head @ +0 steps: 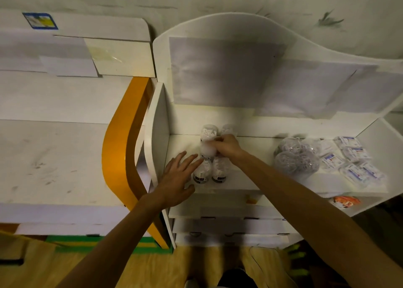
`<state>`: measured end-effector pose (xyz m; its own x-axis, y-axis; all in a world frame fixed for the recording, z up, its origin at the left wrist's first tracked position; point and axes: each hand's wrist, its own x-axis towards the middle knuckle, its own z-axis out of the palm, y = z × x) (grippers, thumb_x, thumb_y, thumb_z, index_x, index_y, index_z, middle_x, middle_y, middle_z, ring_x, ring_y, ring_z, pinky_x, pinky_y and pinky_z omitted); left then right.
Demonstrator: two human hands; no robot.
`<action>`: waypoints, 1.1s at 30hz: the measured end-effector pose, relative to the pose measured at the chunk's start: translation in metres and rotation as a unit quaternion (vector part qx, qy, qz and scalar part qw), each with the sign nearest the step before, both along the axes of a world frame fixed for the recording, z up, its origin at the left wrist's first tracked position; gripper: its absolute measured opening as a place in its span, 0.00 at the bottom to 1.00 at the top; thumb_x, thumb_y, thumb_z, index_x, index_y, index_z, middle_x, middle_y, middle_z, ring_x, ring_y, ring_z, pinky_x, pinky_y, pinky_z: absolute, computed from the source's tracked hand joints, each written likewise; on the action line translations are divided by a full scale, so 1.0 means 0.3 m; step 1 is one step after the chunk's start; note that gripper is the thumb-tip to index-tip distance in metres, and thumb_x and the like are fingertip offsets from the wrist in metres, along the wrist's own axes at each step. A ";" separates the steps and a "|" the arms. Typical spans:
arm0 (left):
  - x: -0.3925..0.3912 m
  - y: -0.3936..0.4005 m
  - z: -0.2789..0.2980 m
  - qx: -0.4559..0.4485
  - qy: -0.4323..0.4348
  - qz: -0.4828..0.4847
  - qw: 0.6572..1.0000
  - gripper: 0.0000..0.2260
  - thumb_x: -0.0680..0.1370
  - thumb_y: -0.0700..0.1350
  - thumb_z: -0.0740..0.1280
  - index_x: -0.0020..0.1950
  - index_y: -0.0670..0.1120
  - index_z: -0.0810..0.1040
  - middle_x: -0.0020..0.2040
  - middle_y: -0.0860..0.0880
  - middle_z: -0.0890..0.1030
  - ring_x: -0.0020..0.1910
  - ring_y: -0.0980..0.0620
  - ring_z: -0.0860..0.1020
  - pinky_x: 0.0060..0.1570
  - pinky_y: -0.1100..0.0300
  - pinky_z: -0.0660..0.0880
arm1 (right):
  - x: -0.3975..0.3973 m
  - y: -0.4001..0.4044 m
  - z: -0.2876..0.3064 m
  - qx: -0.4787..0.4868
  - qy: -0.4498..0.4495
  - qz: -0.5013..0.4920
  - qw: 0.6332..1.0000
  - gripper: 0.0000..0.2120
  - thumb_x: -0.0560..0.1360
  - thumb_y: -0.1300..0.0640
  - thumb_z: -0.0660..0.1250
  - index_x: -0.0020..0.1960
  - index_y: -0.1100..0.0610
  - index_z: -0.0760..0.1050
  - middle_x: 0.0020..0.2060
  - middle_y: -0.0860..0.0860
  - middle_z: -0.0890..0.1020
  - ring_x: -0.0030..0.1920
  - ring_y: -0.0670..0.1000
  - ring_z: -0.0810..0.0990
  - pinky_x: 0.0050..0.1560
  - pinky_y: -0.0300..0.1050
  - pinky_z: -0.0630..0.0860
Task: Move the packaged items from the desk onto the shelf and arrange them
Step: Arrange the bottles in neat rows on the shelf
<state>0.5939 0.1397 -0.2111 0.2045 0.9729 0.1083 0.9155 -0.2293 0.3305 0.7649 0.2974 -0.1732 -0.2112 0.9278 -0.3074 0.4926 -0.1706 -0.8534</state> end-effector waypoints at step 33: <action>-0.001 -0.016 0.025 -0.016 0.104 -0.006 0.994 0.39 0.78 0.56 0.62 0.81 0.59 0.39 0.82 0.54 0.39 0.79 0.47 0.33 0.76 0.38 0.38 | -0.241 -0.031 0.048 0.131 -0.036 0.204 0.970 0.14 0.80 0.51 0.68 0.61 0.56 0.81 0.53 0.50 0.85 0.52 0.48 0.82 0.60 0.51 0.79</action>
<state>0.5935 0.1348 -0.2036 0.2317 0.9723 0.0306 0.9619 -0.2337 0.1420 0.6925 0.2880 -0.1588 -0.5631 0.8202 -0.1007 0.5340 0.2681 -0.8018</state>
